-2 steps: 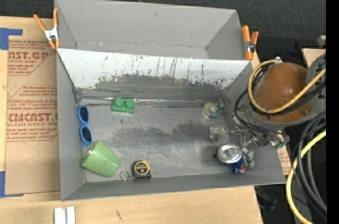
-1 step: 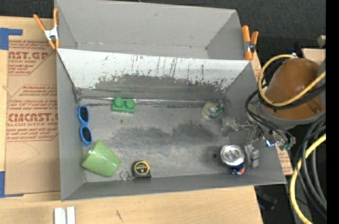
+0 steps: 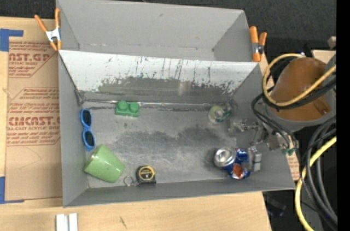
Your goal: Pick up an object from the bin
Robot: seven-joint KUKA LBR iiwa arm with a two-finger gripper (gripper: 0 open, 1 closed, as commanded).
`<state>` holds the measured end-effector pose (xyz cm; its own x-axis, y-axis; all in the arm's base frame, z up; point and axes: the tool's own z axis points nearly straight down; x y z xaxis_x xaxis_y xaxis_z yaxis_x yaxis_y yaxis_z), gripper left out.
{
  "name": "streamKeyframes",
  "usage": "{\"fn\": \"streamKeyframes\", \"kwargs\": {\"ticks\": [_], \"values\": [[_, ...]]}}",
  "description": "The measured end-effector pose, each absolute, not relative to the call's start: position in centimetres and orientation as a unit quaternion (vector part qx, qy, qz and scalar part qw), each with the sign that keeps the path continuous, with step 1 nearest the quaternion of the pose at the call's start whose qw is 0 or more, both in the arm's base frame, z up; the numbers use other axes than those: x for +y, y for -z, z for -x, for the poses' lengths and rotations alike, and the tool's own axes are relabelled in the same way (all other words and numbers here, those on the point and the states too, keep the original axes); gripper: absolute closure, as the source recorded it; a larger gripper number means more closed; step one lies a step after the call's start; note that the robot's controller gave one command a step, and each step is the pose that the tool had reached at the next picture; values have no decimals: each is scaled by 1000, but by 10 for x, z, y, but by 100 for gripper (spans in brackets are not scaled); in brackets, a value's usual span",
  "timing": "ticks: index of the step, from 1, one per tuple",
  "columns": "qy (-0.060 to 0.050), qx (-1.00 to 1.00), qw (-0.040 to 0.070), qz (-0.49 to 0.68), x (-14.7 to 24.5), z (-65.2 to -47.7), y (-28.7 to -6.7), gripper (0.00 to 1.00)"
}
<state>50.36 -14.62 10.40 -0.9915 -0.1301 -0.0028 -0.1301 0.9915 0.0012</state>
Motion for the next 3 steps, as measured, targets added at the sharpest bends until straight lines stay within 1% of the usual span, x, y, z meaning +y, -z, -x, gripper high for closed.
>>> {"fn": "streamKeyframes", "kwargs": {"ticks": [1,2,3], "values": [[2,981,5,191,-136,-486,-74,0],[2,982,5,191,-135,-487,-76,0],[2,982,5,191,-135,-487,-76,100]]}}
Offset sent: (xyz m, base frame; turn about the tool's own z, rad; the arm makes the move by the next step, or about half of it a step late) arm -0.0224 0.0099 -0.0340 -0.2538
